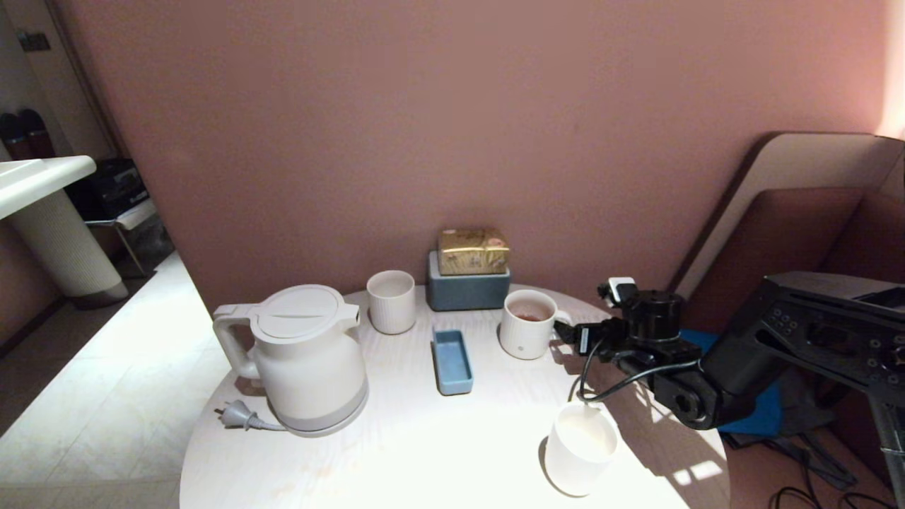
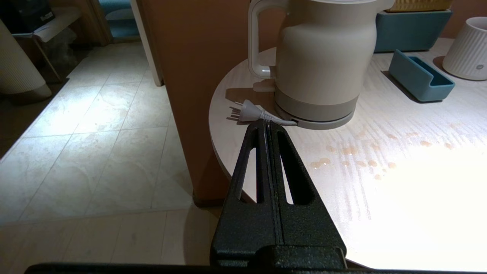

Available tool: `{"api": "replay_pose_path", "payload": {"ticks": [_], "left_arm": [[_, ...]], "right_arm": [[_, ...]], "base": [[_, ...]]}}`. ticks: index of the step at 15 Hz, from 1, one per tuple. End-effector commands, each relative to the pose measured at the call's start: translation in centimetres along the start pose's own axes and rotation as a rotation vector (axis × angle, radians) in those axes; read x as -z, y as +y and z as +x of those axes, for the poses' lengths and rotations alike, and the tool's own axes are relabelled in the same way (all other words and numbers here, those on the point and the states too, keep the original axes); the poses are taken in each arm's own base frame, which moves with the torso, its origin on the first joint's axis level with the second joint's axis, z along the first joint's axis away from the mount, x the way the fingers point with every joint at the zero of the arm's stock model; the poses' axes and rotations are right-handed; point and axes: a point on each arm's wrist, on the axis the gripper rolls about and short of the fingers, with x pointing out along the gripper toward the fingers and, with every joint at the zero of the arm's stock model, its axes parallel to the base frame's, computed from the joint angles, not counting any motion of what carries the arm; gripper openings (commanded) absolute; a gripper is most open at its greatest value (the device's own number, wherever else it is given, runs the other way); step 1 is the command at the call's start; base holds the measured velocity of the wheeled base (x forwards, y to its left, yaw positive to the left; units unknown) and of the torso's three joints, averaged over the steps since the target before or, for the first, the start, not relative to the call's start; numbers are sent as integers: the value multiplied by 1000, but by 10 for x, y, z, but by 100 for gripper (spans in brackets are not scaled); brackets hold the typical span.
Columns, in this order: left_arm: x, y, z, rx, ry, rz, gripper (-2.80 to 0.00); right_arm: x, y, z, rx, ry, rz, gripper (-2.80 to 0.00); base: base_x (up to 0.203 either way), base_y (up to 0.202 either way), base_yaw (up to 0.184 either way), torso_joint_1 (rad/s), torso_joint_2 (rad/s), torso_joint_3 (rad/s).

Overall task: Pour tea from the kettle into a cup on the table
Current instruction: Pick up the cup

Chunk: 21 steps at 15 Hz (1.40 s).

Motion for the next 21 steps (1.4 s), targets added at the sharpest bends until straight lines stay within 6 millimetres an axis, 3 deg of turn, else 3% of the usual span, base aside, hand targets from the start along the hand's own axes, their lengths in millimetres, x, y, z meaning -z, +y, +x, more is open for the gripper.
{"api": "replay_pose_path", "payload": {"ticks": [1,21], "left_arm": [[0,0,0,0,2,0,-280],[0,0,0,0,1,0,-280]], "right_arm": [[2,1,2,-8,0,-2,0],[-5,1,10,-9,-26,-3,0]], "base": [[0,0,0,0,0,0],[0,0,0,0,0,0]]}}
